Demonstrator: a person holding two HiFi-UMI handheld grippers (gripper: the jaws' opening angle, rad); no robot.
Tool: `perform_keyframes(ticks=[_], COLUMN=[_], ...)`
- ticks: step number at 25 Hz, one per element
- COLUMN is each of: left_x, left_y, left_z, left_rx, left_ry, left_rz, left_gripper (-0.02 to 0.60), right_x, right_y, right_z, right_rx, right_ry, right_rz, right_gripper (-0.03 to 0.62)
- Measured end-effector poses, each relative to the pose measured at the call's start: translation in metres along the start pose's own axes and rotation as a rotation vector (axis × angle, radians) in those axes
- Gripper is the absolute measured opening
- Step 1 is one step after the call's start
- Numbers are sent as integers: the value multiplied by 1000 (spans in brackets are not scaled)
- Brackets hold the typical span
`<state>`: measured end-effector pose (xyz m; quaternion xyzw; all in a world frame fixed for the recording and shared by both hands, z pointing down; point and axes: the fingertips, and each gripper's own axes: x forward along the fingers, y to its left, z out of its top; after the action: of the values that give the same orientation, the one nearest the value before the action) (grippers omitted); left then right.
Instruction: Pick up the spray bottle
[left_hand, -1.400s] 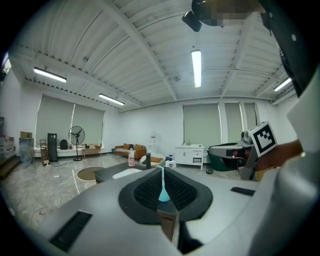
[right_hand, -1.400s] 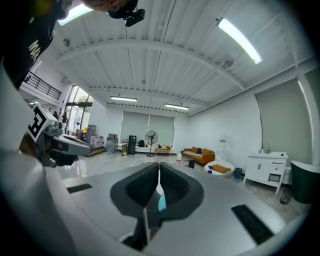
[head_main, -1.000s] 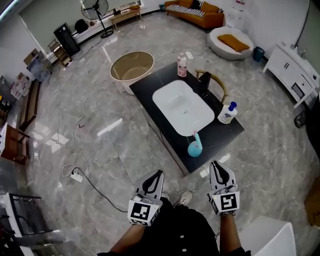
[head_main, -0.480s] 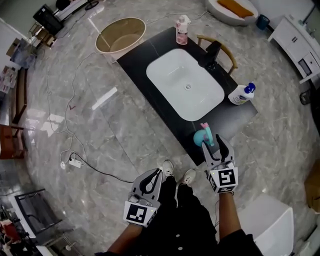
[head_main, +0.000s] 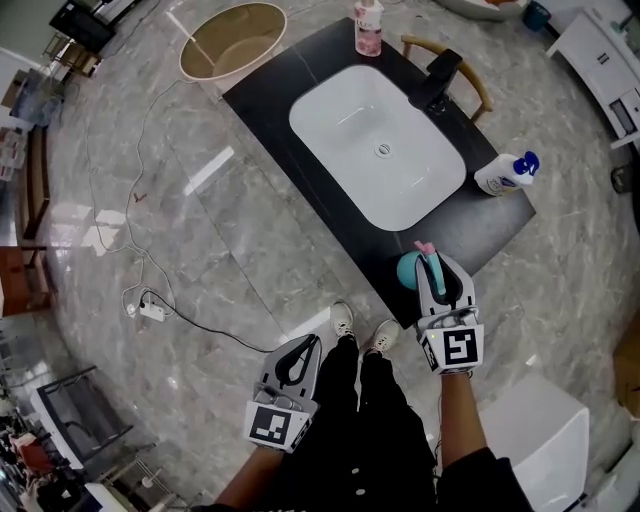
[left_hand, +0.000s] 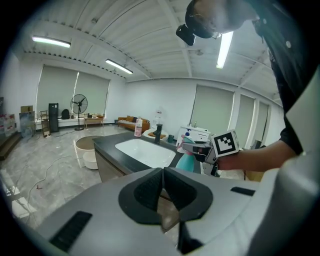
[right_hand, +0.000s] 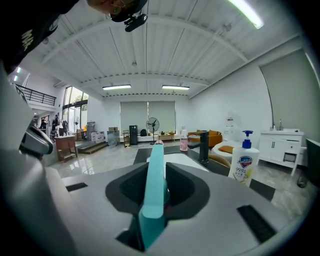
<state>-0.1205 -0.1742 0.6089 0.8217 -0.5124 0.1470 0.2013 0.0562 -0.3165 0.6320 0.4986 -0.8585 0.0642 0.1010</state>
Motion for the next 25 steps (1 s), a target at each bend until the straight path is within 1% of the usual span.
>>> perform_keyframes(ticks=[4, 6, 9, 12, 14, 16, 18, 21, 25], left_x=[3, 3, 8, 14, 17, 17, 17, 19, 20], left_y=[-1, -3, -4, -5, -9, -16, -21, -26, -33], left_z=[14, 28, 56, 85, 111, 136, 154, 170, 184], left_rx=[19, 28, 52, 74, 96, 116, 132, 150, 181], left_ry=[-23, -43, -95, -148, -196, -244, -275, -313, -345], left_rz=[2, 4, 8, 5, -4, -17, -26, -36, -62], left_gripper=[18, 20, 18, 18, 18, 18, 20, 18, 18], right_x=[-3, -11, -28, -46, -58, -72, -89, -116, -139], right_y=[0, -2, -11, -20, -26, -32, -37, -50, -66], right_z=[13, 29, 60, 90, 116, 143, 166, 184, 188], right_rx=[-10, -17, -19, -3, -4, -14, -37, -47, -35], right_ry=[-10, -16, -37, -56, -80, -107, -137, -181, -206], right_rz=[14, 11, -9, -46, -76, -104, -128, -175, -232], right_gripper=[72, 71, 71, 71, 71, 71, 71, 71, 69])
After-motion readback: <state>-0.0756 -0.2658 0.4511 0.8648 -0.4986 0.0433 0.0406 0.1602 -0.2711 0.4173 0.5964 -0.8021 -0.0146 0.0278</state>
